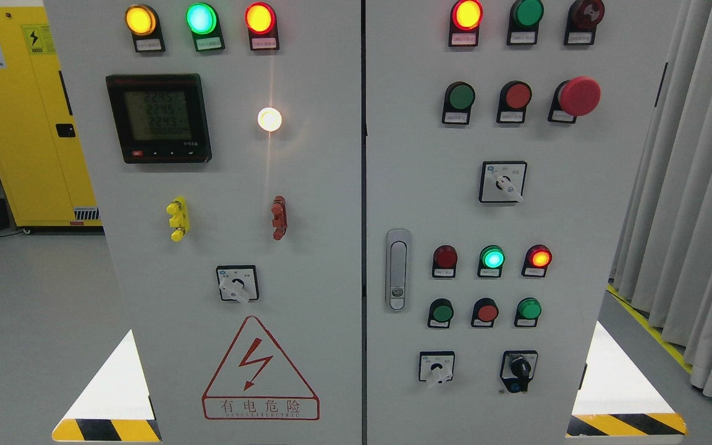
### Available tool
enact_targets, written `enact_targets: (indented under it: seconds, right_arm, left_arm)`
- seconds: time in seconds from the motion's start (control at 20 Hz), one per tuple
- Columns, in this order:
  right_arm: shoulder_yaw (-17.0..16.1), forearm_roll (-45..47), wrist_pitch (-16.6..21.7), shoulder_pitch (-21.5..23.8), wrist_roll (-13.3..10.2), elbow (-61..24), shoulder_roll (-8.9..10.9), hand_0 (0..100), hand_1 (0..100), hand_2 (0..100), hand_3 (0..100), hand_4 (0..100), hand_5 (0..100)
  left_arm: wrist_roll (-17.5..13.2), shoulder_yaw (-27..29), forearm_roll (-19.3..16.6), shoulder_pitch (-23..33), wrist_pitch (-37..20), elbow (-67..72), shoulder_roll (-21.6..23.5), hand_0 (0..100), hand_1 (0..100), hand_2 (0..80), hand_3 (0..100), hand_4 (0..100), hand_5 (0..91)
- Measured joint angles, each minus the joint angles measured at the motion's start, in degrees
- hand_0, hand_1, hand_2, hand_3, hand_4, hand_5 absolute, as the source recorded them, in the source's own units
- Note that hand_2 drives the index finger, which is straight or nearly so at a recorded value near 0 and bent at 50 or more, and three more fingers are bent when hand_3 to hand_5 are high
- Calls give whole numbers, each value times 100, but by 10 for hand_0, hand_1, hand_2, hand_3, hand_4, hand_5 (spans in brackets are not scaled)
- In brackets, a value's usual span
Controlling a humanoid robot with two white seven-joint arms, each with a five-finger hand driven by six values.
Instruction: Press green start button
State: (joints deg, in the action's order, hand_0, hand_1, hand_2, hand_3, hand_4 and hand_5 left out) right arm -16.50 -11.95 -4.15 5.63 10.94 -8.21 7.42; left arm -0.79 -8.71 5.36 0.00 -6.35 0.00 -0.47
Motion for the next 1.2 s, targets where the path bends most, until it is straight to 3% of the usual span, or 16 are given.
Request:
enact_targets:
  seconds: [0.45, 0.7, 1.05, 1.2]
  right_arm:
    - [2, 0, 0, 0, -33, 1, -2, 246, 410, 0, 0, 0, 0]
    - [12, -5, 191, -17, 73, -43, -5, 246, 410, 0, 0, 0, 0]
    - [310, -18, 376, -154, 88, -363, -52, 247, 425, 0, 0, 0, 0]
    - [417, -5, 897, -324, 463, -467, -67, 250, 433, 0, 0, 0, 0]
  left_arm:
    - [0, 0, 0, 0, 1, 0, 24, 120, 556, 0, 0, 0, 0]
    - [1, 0, 0, 0, -13, 0, 32, 120, 556, 0, 0, 0, 0]
    - [1, 1, 0, 0, -20, 0, 39, 120, 556, 0, 0, 0, 0]
    - [3, 1, 0, 0, -21, 0, 41, 120, 556, 0, 0, 0, 0]
